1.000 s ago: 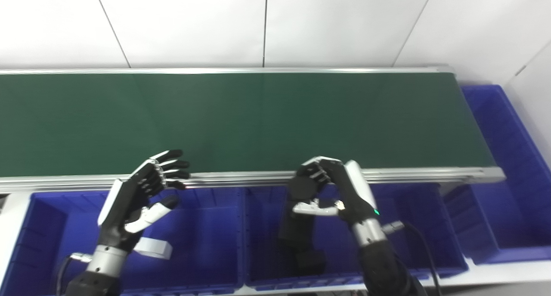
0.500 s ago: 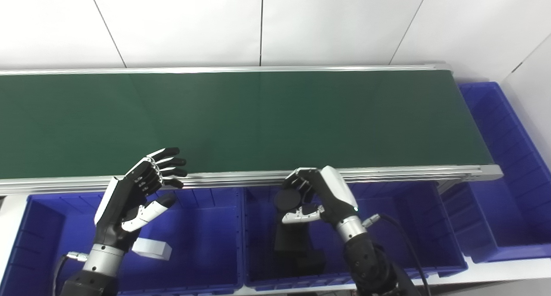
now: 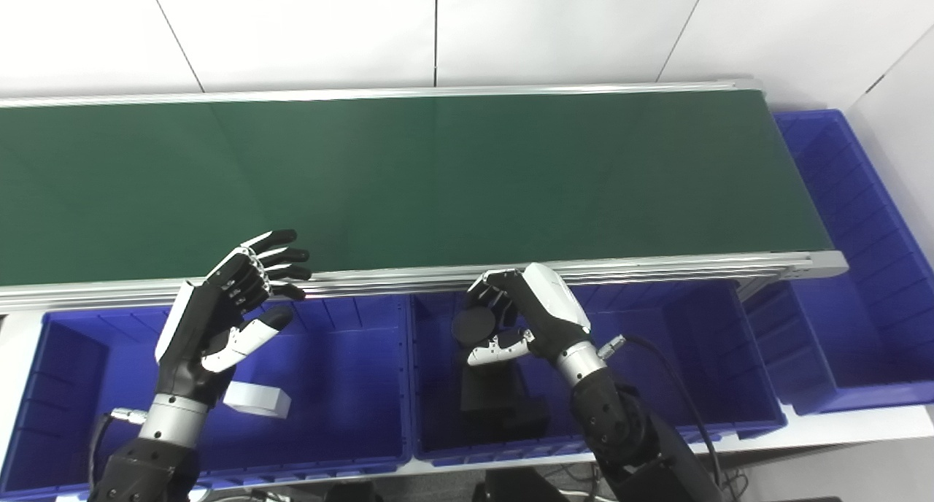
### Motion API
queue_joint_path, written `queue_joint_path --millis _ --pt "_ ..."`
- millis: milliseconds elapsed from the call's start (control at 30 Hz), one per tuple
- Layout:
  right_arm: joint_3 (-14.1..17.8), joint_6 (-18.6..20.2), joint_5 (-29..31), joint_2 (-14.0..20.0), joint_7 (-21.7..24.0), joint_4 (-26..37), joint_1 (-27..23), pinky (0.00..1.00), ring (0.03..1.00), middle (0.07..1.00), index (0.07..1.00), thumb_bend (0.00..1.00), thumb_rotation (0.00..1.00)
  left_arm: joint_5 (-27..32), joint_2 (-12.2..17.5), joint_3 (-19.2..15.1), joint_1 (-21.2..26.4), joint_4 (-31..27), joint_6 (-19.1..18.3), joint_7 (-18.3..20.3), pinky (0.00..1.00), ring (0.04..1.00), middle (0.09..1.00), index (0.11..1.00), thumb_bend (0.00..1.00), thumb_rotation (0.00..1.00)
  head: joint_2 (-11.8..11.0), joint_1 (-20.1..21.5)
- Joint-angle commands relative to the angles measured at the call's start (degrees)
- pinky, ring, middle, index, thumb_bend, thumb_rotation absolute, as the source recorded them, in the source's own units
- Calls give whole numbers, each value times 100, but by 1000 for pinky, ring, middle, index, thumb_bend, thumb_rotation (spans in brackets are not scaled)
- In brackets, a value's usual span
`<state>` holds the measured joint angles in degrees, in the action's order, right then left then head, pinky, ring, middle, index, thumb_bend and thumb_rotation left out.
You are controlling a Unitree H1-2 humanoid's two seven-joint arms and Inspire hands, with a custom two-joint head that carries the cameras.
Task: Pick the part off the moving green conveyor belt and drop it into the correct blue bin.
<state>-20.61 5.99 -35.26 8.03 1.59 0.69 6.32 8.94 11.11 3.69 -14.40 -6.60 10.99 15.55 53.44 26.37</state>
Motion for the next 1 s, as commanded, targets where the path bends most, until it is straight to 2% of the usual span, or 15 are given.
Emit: queue_joint_path --millis 0,200,267,300,333,367,433,500,600,700,800,867,967 --pt "5 -135 10 12 -33 154 -85 364 422 497 494 501 0 52 52 -26 59 -224 82 36 547 654 725 793 766 532 -3 -7" --pt "-1 -38 24 33 69 240 -64 336 421 497 528 499 0 36 43 -27 60 -204 110 32 544 648 723 789 767 535 -16 -15" --pt "-38 6 -63 62 122 249 -77 409 496 496 500 523 0 51 37 -23 56 -220 74 30 546 649 720 788 766 527 -18 -18" --pt "-82 113 -184 83 201 294 -91 416 504 496 498 524 1 56 33 -23 52 -229 53 26 546 649 720 788 766 526 -31 -39" --pt "-112 193 -270 98 259 328 -100 469 565 589 583 770 127 59 29 -22 50 -236 39 23 547 648 720 787 771 524 -27 -42" --pt "-148 260 -348 121 329 369 -113 486 586 620 612 853 170 50 24 -20 49 -235 43 19 547 648 720 787 773 523 -27 -45" --pt "-186 322 -424 151 422 425 -127 517 627 673 669 938 285 28 20 -16 54 -219 69 17 545 647 719 787 770 526 -38 -62" --pt "-206 383 -465 173 548 495 -135 547 667 712 708 976 366 28 20 -15 61 -199 77 20 545 648 720 787 769 529 -47 -65" --pt "-256 484 -486 240 802 591 -162 608 726 762 762 999 473 31 4 -14 74 -198 61 10 540 644 715 782 772 525 -62 -62" --pt "-280 544 -443 291 1008 666 -171 652 747 782 785 997 553 15 7 -3 96 -131 140 30 540 646 716 785 764 527 -81 -84" --pt "-259 528 -407 296 1078 736 -139 669 748 786 798 973 674 2 -6 3 91 -141 110 13 541 646 715 786 764 527 -93 -92" --pt "-231 512 -350 279 1097 842 -89 683 755 790 805 946 726 -2 -16 5 88 -144 84 2 542 645 714 785 770 527 -116 -116" --pt "-182 458 -236 237 1054 957 -6 687 757 793 808 926 733 -11 -24 9 87 -118 103 -1 545 646 716 784 775 528 -141 -136"
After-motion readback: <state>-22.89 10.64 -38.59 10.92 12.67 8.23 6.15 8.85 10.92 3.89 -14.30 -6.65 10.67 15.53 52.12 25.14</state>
